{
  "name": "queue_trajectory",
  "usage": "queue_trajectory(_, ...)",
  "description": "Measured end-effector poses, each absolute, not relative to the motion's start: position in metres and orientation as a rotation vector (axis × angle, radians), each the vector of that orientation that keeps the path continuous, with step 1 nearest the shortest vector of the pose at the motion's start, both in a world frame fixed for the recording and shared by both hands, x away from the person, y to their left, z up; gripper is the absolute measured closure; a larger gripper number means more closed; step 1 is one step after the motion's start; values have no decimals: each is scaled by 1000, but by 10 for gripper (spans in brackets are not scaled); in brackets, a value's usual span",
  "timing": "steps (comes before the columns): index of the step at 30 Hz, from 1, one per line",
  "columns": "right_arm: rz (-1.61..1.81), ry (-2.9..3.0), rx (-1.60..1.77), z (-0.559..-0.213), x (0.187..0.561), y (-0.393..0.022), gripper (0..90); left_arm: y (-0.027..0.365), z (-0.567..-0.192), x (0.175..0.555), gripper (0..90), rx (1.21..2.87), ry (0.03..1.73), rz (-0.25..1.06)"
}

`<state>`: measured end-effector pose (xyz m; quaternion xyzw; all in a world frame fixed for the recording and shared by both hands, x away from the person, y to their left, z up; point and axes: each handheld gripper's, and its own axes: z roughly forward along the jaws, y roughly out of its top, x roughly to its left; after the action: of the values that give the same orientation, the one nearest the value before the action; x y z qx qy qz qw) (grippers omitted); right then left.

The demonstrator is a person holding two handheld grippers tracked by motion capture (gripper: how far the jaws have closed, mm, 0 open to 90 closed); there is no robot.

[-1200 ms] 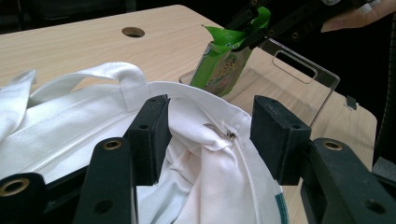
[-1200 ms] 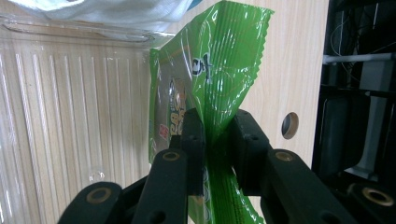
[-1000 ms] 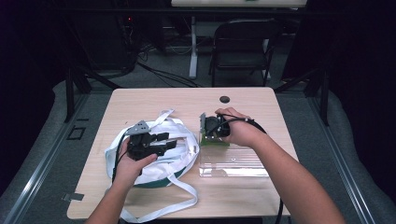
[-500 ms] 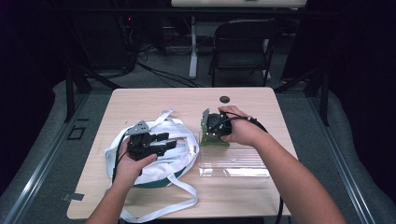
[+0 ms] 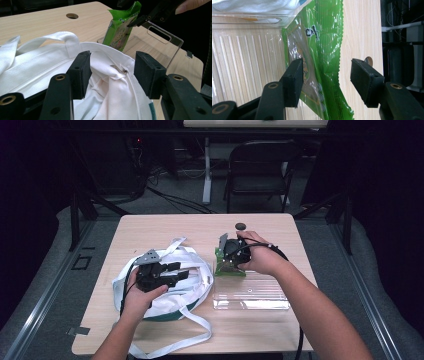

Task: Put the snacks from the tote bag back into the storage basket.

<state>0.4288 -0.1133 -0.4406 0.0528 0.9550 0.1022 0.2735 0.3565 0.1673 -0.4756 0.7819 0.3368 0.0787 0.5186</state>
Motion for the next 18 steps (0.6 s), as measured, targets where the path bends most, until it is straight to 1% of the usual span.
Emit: queue_trajectory(18, 298, 2569, 151, -430, 426, -113, 436, 168, -475, 356, 476, 1871, 806, 186)
